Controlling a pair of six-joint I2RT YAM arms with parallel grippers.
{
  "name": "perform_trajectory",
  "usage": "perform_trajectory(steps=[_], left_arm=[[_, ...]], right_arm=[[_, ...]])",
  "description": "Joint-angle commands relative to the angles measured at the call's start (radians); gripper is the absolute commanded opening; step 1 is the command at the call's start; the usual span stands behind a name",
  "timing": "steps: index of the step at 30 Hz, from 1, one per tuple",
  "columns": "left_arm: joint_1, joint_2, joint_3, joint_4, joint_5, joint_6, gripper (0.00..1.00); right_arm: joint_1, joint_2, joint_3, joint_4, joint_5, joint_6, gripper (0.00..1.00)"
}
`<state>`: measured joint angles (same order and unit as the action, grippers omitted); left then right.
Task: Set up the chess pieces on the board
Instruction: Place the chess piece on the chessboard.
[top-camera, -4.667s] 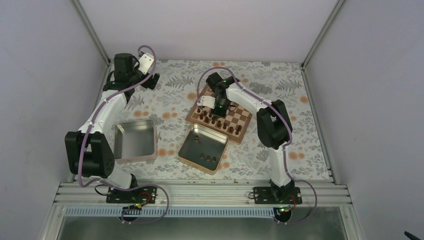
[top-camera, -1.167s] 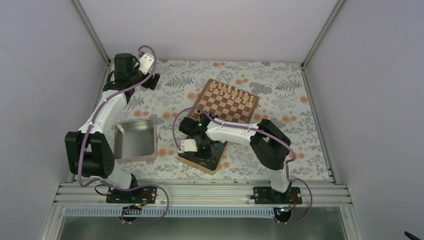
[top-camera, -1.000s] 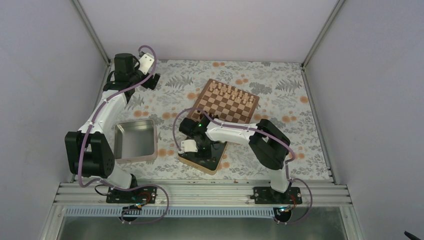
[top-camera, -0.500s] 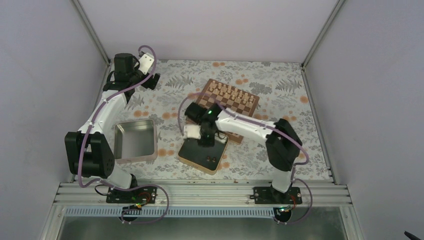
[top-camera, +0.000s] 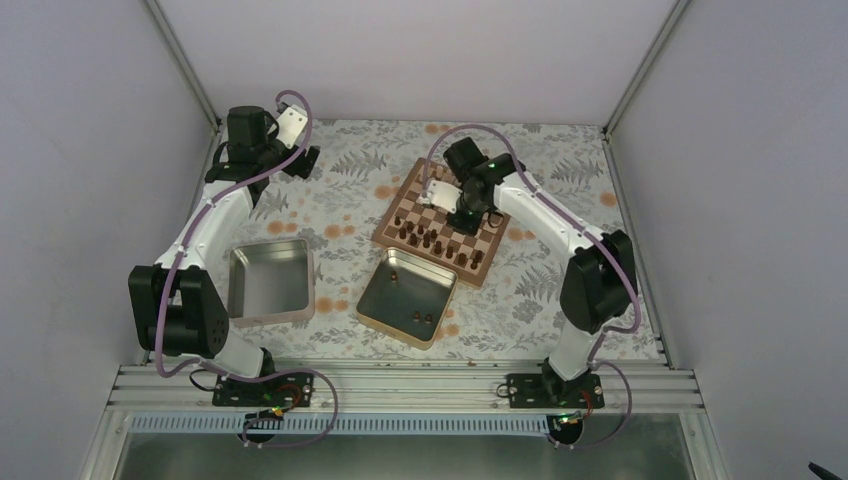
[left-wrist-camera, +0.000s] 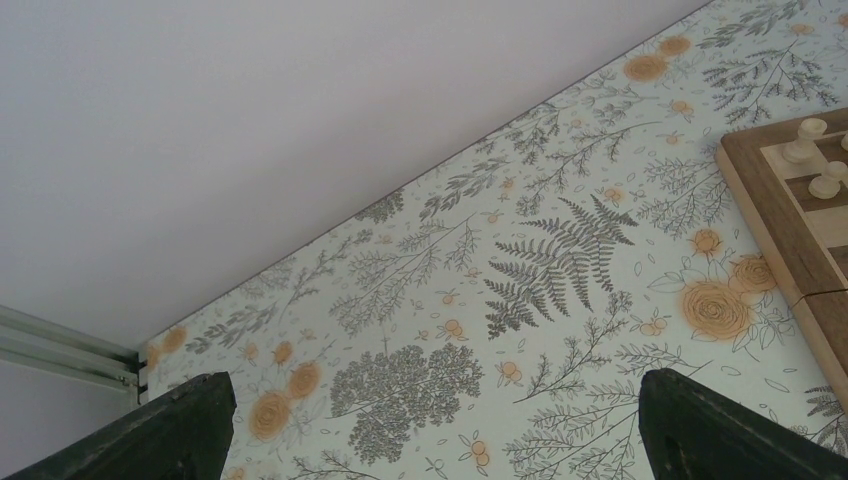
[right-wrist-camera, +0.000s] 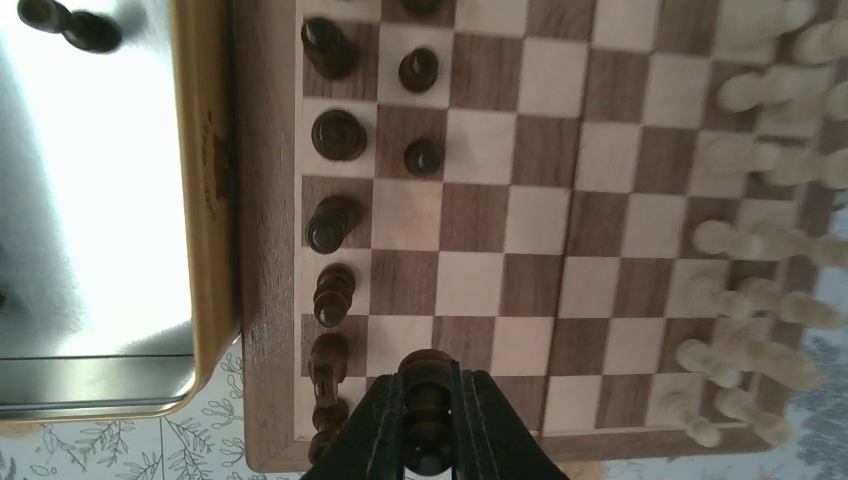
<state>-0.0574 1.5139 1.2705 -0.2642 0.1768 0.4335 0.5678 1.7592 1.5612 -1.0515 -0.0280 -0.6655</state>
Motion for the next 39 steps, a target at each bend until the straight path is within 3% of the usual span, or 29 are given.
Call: perform_trajectory(steps=[1, 10, 39], left_arm=[[-0.003, -0.024, 0.007, 0.012, 0.012, 0.001, 1.00], [-0.002, -0.020, 0.008, 0.013, 0.001, 0.001, 1.00], [-0.001, -0.004, 0.000, 0.020, -0.010, 0.011, 1.00]], right_arm=[[-0.022, 0.072, -0.056, 0.037, -0.062, -0.044, 0.09], [-0.022, 0.170, -0.064, 0.122, -0.110, -0.052, 0.10], [-0.033, 0.273, 0.021, 0.123, -0.105, -0.077, 0.11]])
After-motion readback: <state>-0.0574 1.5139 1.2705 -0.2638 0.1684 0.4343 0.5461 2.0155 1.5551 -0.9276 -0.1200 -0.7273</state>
